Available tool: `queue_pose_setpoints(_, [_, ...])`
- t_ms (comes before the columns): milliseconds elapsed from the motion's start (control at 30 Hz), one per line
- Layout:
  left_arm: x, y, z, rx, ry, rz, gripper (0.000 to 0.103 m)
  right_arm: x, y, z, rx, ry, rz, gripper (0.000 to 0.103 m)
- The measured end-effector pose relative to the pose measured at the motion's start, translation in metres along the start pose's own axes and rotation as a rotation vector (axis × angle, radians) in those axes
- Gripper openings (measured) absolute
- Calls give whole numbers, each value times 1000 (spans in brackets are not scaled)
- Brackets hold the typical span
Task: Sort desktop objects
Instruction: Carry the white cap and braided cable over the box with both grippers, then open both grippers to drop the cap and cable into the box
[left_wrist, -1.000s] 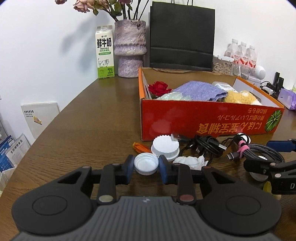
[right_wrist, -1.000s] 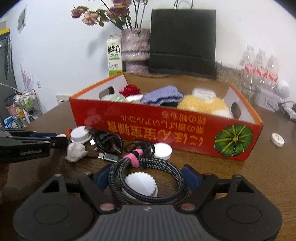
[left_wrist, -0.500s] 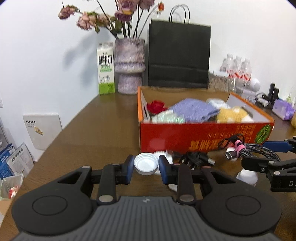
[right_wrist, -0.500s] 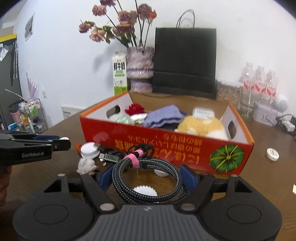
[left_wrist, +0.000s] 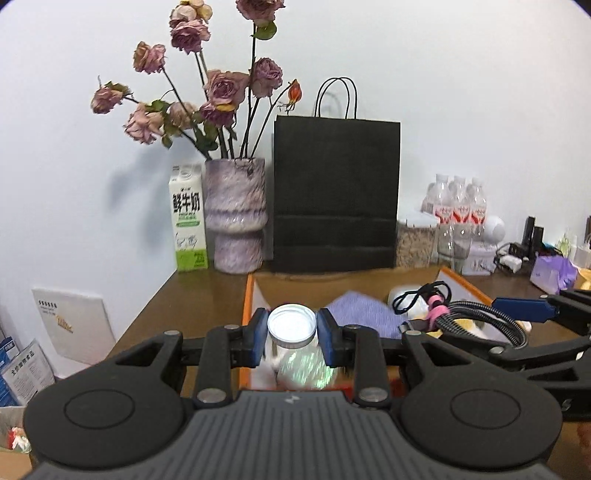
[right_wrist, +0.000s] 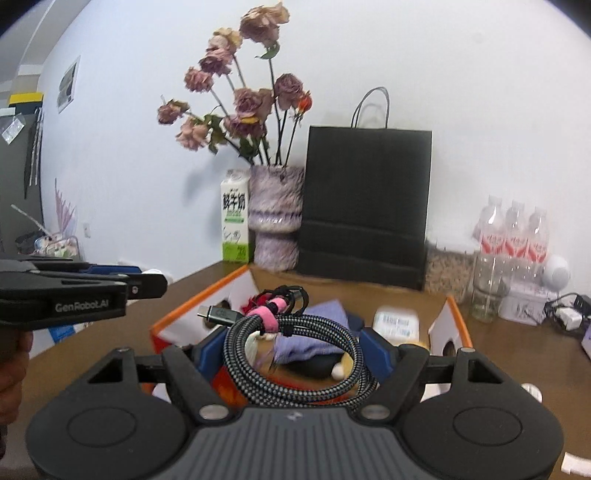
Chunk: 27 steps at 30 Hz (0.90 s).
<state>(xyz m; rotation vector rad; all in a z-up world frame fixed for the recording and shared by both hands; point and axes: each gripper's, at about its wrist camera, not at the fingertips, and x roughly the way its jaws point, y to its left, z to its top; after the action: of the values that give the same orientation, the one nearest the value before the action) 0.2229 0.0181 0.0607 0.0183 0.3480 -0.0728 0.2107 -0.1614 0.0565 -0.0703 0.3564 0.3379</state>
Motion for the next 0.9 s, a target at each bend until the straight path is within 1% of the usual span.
queue_pose_setpoints(233, [48, -10, 20, -26, 4, 13, 30, 46, -14, 16, 26, -23, -56, 75])
queue_pose_setpoints(367, [79, -15, 26, -39, 24, 16, 30, 78, -24, 23, 43, -9, -66, 75])
queue_pose_setpoints(567, [123, -15, 28, -76, 85, 30, 30, 119, -37, 30, 39, 31, -71, 75])
queue_pose_setpoints(633, [135, -15, 26, -73, 113, 38, 30, 131, -39, 31, 27, 50, -75, 75])
queue_pose_setpoints(800, [153, -14, 17, -61, 171, 49, 30, 152, -42, 27, 15, 105, -68, 75])
queue_pose_setpoints(900, [162, -12, 12, -60, 210, 57, 30, 157, -41, 23, 5, 130, -71, 75])
